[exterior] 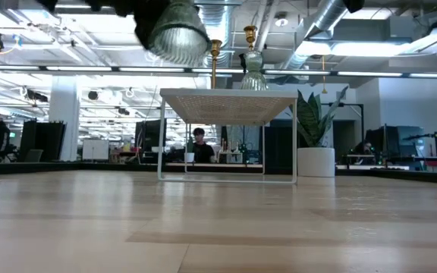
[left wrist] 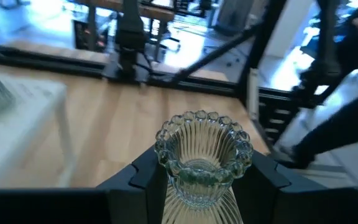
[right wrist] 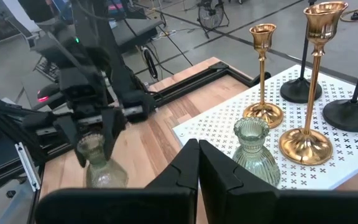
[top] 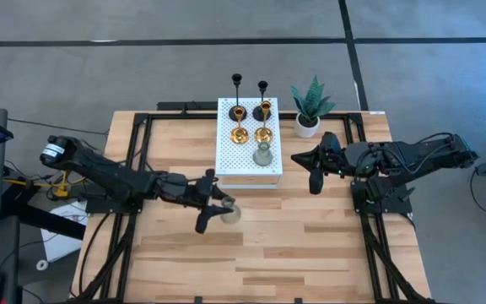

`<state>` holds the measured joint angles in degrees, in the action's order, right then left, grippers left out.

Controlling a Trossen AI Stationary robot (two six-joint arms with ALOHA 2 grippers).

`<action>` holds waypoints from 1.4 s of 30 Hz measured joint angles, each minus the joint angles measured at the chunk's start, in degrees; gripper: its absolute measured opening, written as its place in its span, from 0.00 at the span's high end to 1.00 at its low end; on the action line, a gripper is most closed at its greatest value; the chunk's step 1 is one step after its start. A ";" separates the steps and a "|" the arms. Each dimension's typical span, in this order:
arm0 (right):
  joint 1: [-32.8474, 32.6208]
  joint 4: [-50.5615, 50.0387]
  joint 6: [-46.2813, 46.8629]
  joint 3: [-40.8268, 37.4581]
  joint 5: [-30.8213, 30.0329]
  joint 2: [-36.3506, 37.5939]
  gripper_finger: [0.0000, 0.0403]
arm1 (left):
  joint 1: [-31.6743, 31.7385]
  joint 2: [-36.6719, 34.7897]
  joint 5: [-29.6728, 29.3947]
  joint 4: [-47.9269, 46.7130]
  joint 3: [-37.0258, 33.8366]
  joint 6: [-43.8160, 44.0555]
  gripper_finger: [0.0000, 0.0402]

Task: Pick & Place candle stick holders
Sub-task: Put the transparent glass candle holder aligned with the other transparent glass candle holder on the shelf

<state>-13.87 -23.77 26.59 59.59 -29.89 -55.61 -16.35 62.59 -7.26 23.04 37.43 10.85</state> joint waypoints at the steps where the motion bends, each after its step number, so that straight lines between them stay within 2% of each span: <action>1: 0.00 -0.02 0.00 0.00 0.00 0.00 1.00 | 0.07 0.00 -0.68 -1.58 1.49 -1.16 0.64; 9: 0.00 -0.47 -0.02 0.00 0.02 0.00 1.00 | 2.72 0.00 -12.13 -8.21 10.18 -12.59 0.65; 12: 0.00 -1.25 -0.04 0.00 0.04 0.02 1.00 | 5.86 0.00 -13.68 -8.19 11.56 -13.52 0.65; 20: 0.00 -2.84 -0.15 0.00 0.07 0.17 1.00 | 14.54 1.65 -12.92 -8.94 13.70 -13.58 0.65; 26: 0.00 -2.96 -3.01 0.00 0.53 0.46 1.00 | 19.32 5.55 -11.11 -12.08 13.68 -9.20 0.65; 42: 0.02 -3.34 -4.68 0.00 0.59 0.59 1.00 | 22.00 7.63 -11.93 -11.87 13.62 -8.83 0.65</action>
<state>-13.85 -27.11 21.91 59.59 -29.30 -55.02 5.65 70.22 -19.19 11.17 51.05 2.01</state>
